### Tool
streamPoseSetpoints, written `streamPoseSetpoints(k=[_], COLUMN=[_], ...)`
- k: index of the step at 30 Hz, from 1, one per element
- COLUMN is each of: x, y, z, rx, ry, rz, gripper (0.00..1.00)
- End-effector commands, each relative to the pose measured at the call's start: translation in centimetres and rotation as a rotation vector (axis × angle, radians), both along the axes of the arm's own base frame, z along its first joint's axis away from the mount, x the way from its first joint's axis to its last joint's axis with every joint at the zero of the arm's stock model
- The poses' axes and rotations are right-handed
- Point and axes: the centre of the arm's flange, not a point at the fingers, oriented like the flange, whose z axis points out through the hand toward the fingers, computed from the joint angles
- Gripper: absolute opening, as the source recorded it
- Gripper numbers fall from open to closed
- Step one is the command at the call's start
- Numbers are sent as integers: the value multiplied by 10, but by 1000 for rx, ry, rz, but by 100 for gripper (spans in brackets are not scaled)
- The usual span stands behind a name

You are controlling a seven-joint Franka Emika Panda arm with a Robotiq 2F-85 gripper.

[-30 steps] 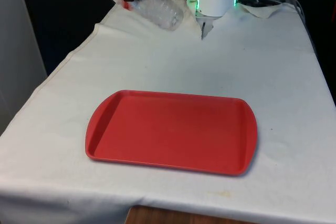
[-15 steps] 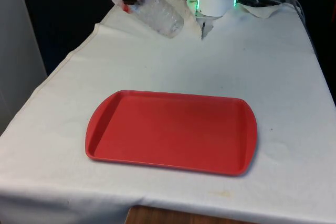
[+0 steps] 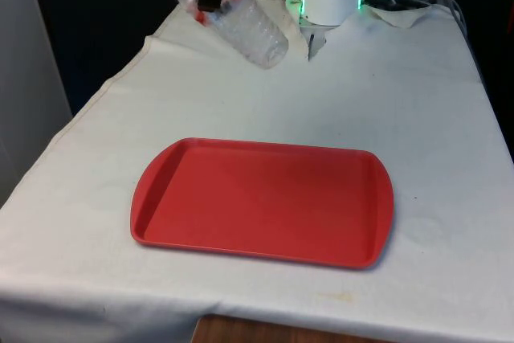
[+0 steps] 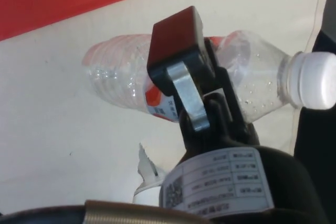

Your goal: Place the bottle upright on the tray.

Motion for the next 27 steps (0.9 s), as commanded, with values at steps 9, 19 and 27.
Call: streamPoseSetpoints(k=[9, 19, 27], x=[14, 21, 22], y=[6, 6, 5], z=[-3, -10, -15], rx=[-53, -113, -154], ry=[-30, -59, -58], rz=[-30, -64, -83], gripper=[0, 0, 0])
